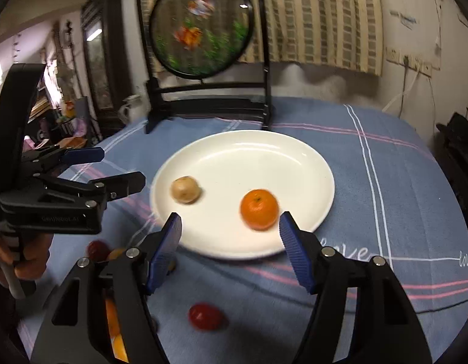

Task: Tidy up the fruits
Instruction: 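Place the tangerine on the white plate while the left tool places the pale fruit there, then grasp the red tomato with the right tool while the left tool grasps the dark plum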

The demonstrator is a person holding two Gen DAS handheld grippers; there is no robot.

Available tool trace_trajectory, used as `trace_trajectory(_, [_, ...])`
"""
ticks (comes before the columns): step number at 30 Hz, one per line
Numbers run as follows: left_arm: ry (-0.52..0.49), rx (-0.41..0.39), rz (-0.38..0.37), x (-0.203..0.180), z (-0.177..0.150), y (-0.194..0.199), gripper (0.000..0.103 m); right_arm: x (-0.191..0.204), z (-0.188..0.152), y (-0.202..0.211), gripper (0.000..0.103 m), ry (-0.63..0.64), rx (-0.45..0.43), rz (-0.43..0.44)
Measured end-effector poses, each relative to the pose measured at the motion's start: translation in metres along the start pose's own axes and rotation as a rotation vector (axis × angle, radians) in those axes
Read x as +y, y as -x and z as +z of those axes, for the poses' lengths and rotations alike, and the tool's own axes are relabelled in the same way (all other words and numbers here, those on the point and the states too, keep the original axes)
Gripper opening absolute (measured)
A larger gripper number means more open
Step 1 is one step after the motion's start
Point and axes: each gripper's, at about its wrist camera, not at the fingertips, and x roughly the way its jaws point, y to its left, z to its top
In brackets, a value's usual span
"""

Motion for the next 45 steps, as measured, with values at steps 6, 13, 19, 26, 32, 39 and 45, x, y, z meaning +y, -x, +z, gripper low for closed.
trace_trajectory(6, [0.091,-0.021,-0.129,0.006,-0.08,0.056,0.098,0.024,-0.052,0.047,0.067,0.068,-0.024,0.065])
trace_trajectory(13, [0.061,0.061,-0.209,-0.005,-0.152,0.074,0.098,0.034,-0.09,0.06,0.068,0.035,0.092,0.086])
trace_trajectory(19, [0.033,0.026,-0.225,-0.006,-0.168,0.085,0.098,0.04,-0.102,0.067,0.067,0.04,0.108,0.06])
trace_trajectory(26, [-0.088,0.019,-0.2,-0.028,-0.173,0.088,0.098,0.046,-0.114,0.066,0.067,0.039,0.162,0.036])
trace_trajectory(32, [-0.073,0.021,-0.206,-0.024,-0.172,0.086,0.098,0.057,-0.116,0.058,0.067,0.102,0.205,0.012])
trace_trajectory(39, [-0.043,0.026,-0.236,-0.019,-0.171,0.085,0.098,0.064,-0.118,0.049,0.066,0.142,0.25,0.008])
trace_trajectory(45, [-0.035,0.027,-0.24,-0.017,-0.17,0.084,0.098,0.066,-0.12,0.044,0.053,0.15,0.282,0.019])
